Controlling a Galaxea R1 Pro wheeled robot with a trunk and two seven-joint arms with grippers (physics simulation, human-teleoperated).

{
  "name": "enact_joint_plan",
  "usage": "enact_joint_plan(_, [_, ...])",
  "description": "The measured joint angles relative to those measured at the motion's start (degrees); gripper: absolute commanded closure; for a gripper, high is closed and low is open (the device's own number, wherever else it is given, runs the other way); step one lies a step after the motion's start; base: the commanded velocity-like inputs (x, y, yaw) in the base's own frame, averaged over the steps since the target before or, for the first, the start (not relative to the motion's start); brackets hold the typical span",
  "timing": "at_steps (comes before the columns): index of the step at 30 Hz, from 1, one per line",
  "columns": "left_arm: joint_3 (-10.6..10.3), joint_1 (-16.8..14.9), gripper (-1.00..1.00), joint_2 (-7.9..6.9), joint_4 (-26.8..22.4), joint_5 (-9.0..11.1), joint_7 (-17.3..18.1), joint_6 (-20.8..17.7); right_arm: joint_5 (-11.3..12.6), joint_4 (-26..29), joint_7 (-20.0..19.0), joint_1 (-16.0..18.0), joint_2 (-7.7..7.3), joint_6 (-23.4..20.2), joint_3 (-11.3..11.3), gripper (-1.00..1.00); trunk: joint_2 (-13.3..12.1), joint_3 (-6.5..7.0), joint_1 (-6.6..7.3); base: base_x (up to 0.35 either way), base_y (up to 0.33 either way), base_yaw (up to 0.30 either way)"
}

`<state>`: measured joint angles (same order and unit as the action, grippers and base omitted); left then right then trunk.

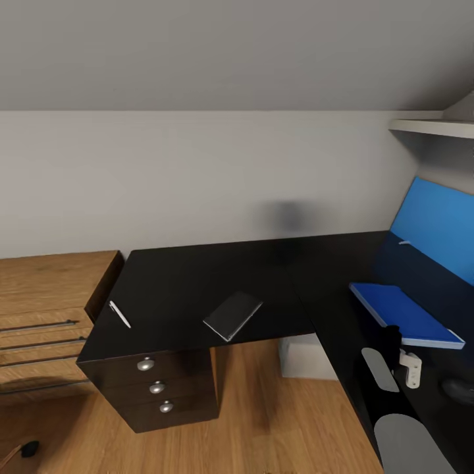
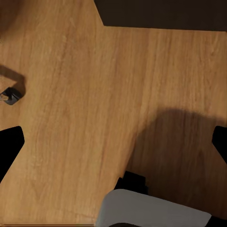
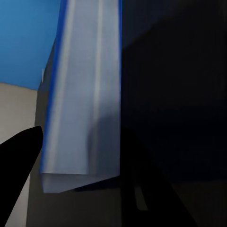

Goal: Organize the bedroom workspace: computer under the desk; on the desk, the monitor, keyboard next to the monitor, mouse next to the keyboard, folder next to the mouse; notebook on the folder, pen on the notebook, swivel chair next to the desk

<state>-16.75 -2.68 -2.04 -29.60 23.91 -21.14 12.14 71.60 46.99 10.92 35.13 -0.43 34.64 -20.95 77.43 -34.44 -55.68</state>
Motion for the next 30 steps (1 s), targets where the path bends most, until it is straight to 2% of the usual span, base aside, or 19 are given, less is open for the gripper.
enact_joint_plan(16, [-0.2, 0.0, -1.00, 0.16, 0.0, -0.1, 0.0, 0.2, 0.0, 0.0, 0.1, 0.0, 0.00, 0.0, 0.1, 1.00, 0.0, 0.00, 0.02, -0.012, 0.000, 0.000])
enact_joint_plan(17, [-0.2, 0.0, -1.00, 0.16, 0.0, -0.1, 0.0, 0.3, 0.0, 0.0, 0.1, 0.0, 0.00, 0.0, 0.2, -1.00, 0.0, 0.00, 0.02, 0.000, 0.000, 0.000])
enact_joint_plan(30, [-0.2, 0.0, -1.00, 0.18, 0.0, -0.1, 0.0, 0.3, 0.2, 0.0, 0.1, 0.0, 0.00, 0.0, 0.2, -1.00, 0.0, 0.00, 0.02, 0.000, 0.000, 0.000])
